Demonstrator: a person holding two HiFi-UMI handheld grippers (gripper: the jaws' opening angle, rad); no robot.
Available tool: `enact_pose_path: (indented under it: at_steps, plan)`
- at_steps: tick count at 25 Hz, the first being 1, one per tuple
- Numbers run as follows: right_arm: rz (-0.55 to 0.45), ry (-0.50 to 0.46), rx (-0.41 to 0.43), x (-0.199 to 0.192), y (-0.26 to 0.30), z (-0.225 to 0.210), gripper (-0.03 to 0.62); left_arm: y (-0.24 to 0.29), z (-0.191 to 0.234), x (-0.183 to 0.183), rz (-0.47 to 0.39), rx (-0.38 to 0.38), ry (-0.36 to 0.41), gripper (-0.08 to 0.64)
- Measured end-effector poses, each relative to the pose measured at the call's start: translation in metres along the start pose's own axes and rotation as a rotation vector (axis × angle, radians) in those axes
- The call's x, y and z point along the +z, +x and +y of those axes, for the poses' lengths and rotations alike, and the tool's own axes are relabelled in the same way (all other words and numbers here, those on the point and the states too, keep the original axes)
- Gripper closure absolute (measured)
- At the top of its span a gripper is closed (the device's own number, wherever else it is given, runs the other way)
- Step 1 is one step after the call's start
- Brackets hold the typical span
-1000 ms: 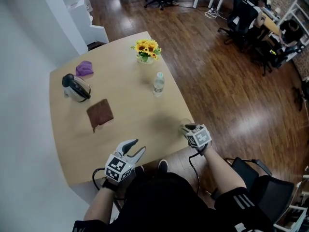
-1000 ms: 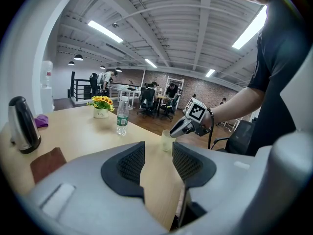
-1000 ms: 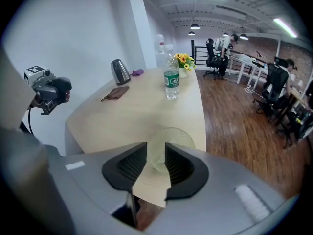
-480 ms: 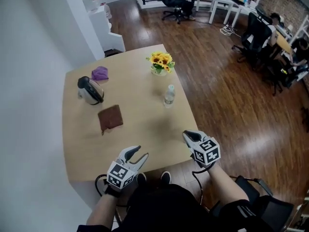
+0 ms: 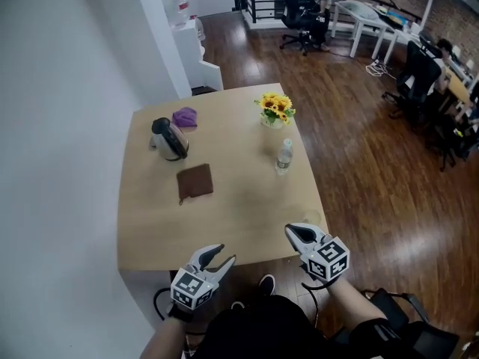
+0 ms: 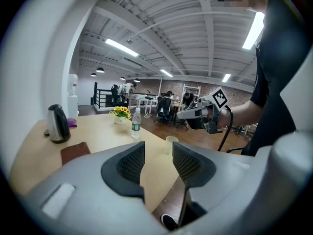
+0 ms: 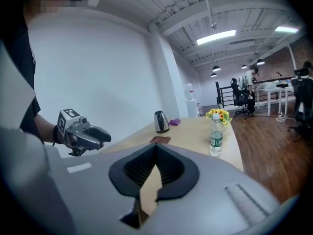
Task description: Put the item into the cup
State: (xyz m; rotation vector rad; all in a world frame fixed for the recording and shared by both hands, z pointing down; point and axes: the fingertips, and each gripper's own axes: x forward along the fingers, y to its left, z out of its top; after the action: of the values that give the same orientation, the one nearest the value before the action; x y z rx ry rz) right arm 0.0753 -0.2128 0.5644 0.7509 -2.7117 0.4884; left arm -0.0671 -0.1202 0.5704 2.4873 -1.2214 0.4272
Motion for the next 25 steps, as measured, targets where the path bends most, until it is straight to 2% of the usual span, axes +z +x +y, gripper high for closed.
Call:
enact_pose_path:
  at_steps: [5, 12, 17, 25]
  plan:
    - [-0.022, -0.002, 0.035, -0.012, -0.013, 0.059, 0.584, -0.038, -0.022, -0.013, -0.02, -0.013, 0.011, 0.39]
    - [-0.081, 0.08, 0.006, -0.03, -0.043, 0.147, 0.584, -0.112, -0.061, -0.045, -0.049, -0.024, 0.04, 0.39]
    - [-0.087, 0.091, -0.016, -0.049, -0.072, 0.207, 0.584, -0.165, -0.088, -0.072, -0.053, -0.024, 0.042, 0.39]
    - [-0.082, 0.082, -0.017, -0.07, -0.111, 0.258, 0.584, -0.204, -0.121, -0.092, -0.073, -0.025, 0.038, 0.39]
